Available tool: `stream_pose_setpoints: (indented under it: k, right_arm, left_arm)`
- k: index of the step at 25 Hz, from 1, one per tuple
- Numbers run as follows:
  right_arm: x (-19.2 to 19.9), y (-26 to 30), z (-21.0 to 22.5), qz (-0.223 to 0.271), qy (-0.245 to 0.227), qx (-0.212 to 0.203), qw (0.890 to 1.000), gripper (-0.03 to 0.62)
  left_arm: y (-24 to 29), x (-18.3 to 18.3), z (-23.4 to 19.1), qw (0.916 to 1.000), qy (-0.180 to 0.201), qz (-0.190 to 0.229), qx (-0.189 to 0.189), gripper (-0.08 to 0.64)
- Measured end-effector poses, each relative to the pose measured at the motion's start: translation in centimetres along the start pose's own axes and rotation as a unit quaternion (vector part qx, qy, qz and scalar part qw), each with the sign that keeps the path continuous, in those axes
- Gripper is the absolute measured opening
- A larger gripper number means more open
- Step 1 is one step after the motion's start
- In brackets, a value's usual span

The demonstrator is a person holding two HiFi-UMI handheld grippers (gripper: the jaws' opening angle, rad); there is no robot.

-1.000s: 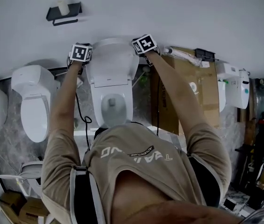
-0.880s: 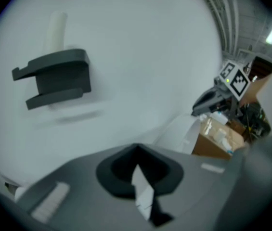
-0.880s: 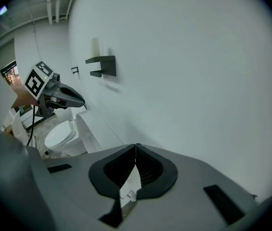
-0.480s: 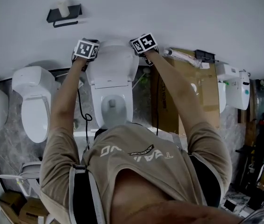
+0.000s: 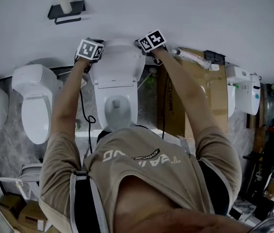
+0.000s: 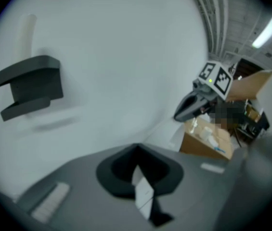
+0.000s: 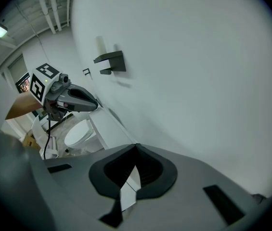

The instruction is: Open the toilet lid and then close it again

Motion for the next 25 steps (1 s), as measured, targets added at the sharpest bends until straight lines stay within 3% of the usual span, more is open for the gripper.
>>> stream_pose_setpoints:
  k: [6,14,25]
  right_arm:
    - [0.8,-0.7,-0.5,-0.009,0.009,-0.02,1.0,0.012]
    - [2.8,-1.7,-2.2,-0.009,-0.017,-0.02,1.0,0.012]
    - [6.3,-3.6,-4.5,-0.007,-0.022,-0.024,0.999,0.012]
  left_arm:
    - [-0.9,-0.5,1.8,0.9997,0.017,0.015,0.006,0.002]
    - [-1.9,-0.5,5.0,0.9986,0.042,0.033,0.0,0.003]
    - [-4.6,1.2,8.6,0.998,0.034,0.054,0.002,0.005]
Point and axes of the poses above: the fingertips, and each gripper's own axes: y forward along the fingers, z to its right, x out of its underside, the point moved 5 cm from there along -y, backward along the fingers, and after that the axes turned 14 degrees about y, right-handed, at the moved point
